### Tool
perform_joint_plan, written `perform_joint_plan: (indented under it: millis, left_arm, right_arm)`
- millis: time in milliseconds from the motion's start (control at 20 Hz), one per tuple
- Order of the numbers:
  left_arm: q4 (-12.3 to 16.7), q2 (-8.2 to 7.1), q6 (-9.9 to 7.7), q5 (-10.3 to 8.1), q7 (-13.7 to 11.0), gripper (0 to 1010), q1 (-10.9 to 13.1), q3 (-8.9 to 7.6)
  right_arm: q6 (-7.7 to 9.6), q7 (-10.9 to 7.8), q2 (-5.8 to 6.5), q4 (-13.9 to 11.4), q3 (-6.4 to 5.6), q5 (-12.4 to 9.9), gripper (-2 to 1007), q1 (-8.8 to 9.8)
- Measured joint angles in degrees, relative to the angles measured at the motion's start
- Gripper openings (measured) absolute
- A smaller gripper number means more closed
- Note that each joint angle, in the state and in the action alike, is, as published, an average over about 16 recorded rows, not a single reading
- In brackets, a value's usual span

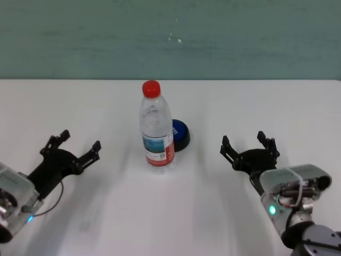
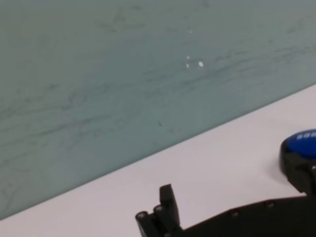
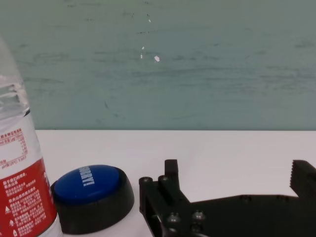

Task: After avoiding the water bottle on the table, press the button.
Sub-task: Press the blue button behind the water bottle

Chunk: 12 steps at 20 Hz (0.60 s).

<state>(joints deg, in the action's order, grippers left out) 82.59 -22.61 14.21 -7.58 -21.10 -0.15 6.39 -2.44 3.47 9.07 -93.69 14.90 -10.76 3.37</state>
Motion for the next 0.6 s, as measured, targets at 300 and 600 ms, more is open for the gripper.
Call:
perform_joint_plan:
  millis: [300, 600]
  left_arm:
    - [-5.19, 1.1, 0.59, 1.36, 0.07, 1000, -5.35, 2.28]
    - [-9.37, 2.41, 1.2, 2.76, 0.38, 1000, -9.88, 4.16]
  right_arm:
    - [0.0, 0.0, 0.0, 0.0, 0.0, 0.0, 1004, 0.0]
    - [0.0, 0.0, 0.0, 0.0, 0.0, 0.0, 1004, 0.0]
